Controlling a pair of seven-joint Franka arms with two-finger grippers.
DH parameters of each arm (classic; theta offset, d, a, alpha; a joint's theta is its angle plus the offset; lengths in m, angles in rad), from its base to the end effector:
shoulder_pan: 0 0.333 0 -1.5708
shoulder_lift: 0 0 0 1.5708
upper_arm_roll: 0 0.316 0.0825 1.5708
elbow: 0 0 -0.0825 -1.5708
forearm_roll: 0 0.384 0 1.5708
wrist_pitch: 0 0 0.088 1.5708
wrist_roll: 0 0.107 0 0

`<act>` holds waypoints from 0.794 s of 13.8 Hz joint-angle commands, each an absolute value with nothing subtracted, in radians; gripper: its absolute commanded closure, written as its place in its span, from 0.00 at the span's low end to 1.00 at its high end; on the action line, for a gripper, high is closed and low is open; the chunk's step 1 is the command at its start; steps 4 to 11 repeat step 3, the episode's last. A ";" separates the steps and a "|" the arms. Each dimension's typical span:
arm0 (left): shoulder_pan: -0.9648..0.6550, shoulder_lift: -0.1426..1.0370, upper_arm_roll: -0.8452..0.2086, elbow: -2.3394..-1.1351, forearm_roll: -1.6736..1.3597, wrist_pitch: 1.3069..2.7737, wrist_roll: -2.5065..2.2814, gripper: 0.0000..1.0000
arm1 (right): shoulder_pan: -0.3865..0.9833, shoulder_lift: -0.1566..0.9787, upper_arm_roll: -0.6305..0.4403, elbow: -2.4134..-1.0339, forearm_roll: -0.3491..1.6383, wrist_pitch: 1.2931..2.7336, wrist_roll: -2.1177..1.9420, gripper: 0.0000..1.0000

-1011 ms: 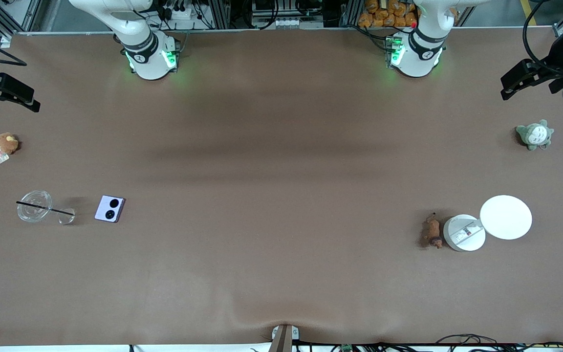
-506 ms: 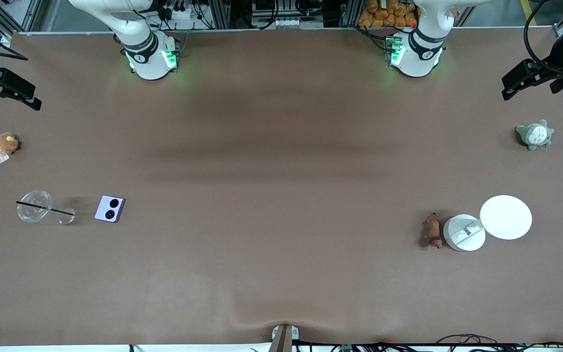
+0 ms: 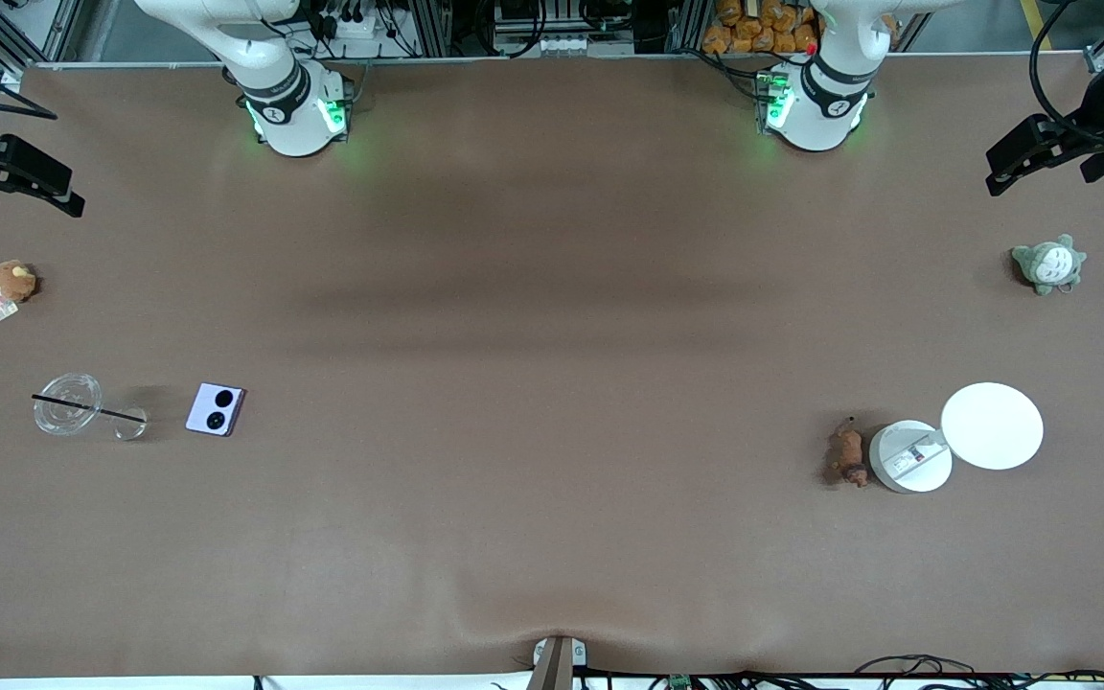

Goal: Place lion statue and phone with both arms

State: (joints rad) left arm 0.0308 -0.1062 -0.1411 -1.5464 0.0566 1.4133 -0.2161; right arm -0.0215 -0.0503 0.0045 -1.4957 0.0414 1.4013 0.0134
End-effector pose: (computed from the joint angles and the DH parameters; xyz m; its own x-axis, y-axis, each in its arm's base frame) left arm 0.5011 -0.0535 0.6782 0.9933 0.1151 -0.0117 0.1139 -0.9906 -0.0752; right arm 0.5204 -0.0038 0.6720 0.9987 -0.0234 -0.0445 -0.0252 -0.9989 -0.0403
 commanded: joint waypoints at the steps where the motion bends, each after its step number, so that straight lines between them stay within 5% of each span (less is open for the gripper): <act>1: 0.035 -0.094 -0.146 -1.522 0.071 1.408 -0.206 0.00 | -0.020 -0.078 0.000 -1.531 0.057 1.422 0.020 0.00; 11: 0.037 -0.095 -0.146 -1.522 0.057 1.408 -0.204 0.00 | -0.018 -0.074 0.000 -1.529 0.057 1.422 0.020 0.00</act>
